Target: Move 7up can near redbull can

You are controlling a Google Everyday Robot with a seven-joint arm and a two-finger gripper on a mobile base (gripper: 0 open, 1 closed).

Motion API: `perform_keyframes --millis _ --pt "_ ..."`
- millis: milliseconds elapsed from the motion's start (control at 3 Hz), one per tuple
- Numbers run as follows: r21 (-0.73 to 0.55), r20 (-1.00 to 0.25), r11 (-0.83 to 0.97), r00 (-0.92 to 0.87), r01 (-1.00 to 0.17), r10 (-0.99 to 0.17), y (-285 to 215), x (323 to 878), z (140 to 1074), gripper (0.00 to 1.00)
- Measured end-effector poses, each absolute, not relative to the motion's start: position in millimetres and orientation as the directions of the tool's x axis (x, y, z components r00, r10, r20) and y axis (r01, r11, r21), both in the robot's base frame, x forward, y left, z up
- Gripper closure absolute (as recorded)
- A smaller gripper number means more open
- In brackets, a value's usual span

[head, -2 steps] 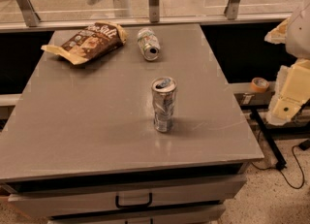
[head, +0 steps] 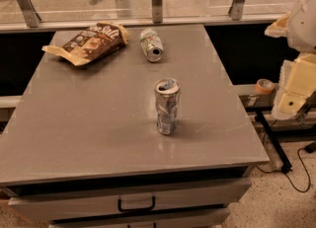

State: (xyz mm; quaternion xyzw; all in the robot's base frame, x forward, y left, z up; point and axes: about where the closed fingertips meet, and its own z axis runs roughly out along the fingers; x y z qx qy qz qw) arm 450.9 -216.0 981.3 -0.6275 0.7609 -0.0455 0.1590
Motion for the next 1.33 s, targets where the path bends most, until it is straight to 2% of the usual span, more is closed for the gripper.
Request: perform_keyframes --millis 667,1000,1333 --pt "-0.290 -0.183 0.156 -0.105 -0.944 -0.978 -210 461 982 0.00" --pt "-0.343 -0.147 0.000 0.053 -0.939 -0.988 -195 498 985 0.00" --pt "-0.348 -0.072 -0.228 0.269 -0.909 -0.960 -172 543 981 0.00"
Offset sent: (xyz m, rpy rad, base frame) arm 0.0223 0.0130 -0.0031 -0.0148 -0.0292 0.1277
